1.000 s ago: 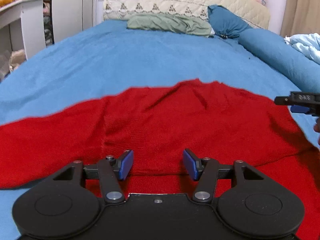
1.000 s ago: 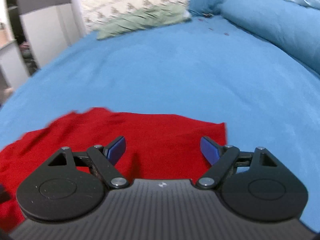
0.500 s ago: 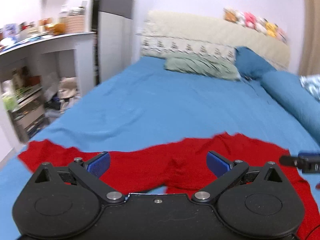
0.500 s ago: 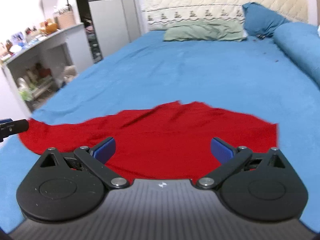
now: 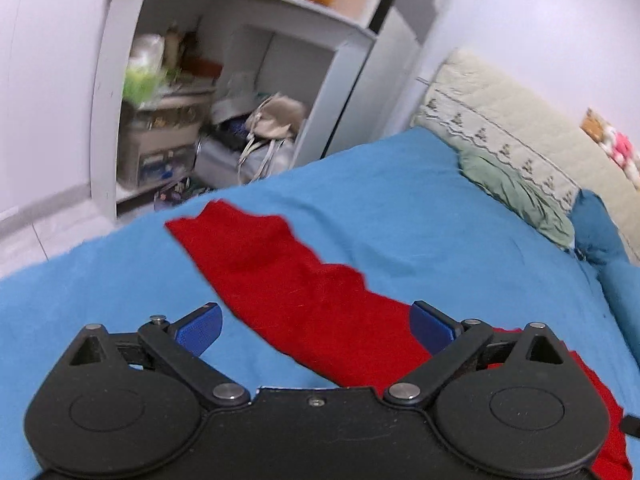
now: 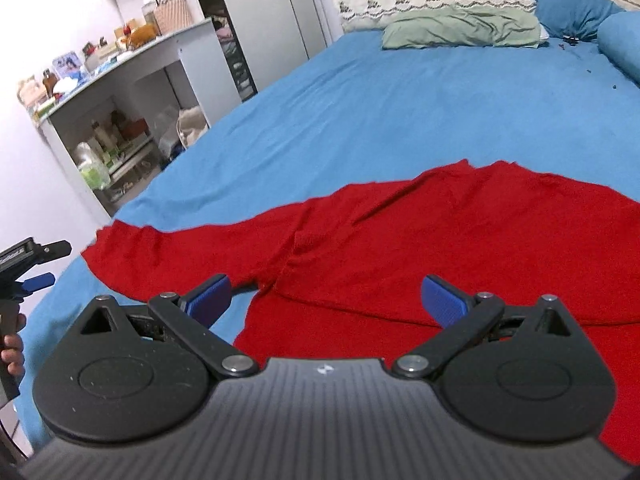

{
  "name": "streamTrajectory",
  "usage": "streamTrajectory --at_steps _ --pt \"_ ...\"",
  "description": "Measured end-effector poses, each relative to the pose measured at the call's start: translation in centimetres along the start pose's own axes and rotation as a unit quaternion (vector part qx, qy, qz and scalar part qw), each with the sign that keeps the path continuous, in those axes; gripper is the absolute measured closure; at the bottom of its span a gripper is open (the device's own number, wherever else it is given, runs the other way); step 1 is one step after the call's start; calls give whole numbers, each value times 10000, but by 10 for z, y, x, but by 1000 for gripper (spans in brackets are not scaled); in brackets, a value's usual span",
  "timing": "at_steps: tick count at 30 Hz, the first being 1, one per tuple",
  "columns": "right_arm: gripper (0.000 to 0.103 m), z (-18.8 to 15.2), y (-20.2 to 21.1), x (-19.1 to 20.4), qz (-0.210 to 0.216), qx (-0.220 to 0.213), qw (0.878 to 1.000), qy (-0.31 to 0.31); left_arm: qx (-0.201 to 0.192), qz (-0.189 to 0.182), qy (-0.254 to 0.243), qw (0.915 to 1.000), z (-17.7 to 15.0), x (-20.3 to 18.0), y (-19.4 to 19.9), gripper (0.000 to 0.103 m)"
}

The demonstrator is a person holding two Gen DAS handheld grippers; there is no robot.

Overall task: Fold small clothes
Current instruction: 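Grasp the other sleeve cuff with the left gripper and lift it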

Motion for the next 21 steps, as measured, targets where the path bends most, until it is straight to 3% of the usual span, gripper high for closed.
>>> streamTrajectory --at_steps 4,6,10,14,16,18,21 --pt "0 -4 -19 0 -48 87 9999 69 183 -12 220 9996 1 19 -35 22" --pt "0 -6 -26 -1 -66 110 9999 113 253 17 366 9990 0 25 -51 37" --pt "0 -11 -35 -4 -87 123 9996 230 164 58 741 9971 2 40 -70 44" --pt "0 -16 -46 -10 -92 171 9996 219 69 219 632 9977 11 37 -79 50" --pt "0 -18 -51 -15 -77 197 9997 156 45 382 536 9978 15 36 -85 64" --pt "0 -19 -55 -19 -80 201 9997 88 78 541 574 9969 17 39 -90 97" --pt "0 -21 -57 -24 -95 147 9998 11 87 478 713 9963 18 41 -90 97"
Point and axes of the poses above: each gripper's, at about its wrist camera, not at the fingertips, and y roughly against the way its jaws point, x to its left, z to its top, the point moved 3 cm from there along -y, roughly the way its jaws point, and after that the axes turned 4 degrees about x, right-handed, at the moved point
